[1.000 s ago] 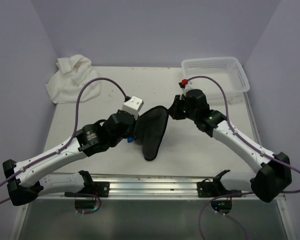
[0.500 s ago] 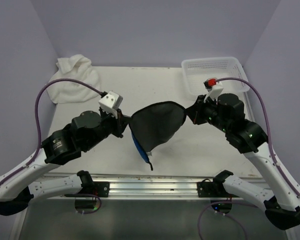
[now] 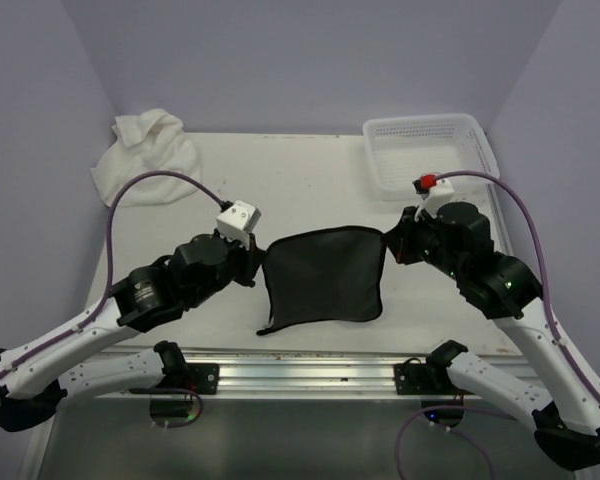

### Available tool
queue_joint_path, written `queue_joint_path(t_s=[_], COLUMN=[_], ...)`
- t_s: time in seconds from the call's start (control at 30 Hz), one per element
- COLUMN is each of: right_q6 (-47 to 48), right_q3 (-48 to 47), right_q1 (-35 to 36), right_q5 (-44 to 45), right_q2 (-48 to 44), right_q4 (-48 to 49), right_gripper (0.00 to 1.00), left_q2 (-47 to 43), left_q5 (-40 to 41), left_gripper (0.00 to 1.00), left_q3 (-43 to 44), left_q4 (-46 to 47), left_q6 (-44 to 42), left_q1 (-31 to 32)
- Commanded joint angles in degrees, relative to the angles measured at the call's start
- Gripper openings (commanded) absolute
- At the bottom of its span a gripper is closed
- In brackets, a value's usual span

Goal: Roll the towels
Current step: Flatten the towel

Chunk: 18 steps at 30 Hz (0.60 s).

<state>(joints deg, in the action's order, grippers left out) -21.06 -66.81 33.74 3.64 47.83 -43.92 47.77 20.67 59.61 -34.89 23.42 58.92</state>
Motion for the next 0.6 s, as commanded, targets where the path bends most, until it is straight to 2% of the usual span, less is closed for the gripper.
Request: queue_joint_path(t_s=[0.0,0.17,0.43,0.57], right_q6=[2.2,3.7,6.7,6.6], right_q3=[3.9,7.5,4.8,3.5], right_q1=[0.2,0.2,-0.2,-0.3], right_q5=[3.9,10.6,16.7,17.7], right_q2=[3.5,8.9,20.4,24.8], right_q4=[3.4,9.2,16.1,18.6], right_gripper=[0.00,0.00,0.00,0.00], left_q2=[2.6,8.4,18.1,19.6], left_q5=[3.2,5.6,0.3,-0.4], left_gripper=[0.00,0.00,0.00,0.00], left_q3=[-2.6,-5.3,-4.8,-5.8], left_q4=[6.6,13.4,21.2,23.5], left_q6=[-0.4,-1.8,-7.1,-7.9], left_q1=[-0.4,-3.3,-12.9,-14.4])
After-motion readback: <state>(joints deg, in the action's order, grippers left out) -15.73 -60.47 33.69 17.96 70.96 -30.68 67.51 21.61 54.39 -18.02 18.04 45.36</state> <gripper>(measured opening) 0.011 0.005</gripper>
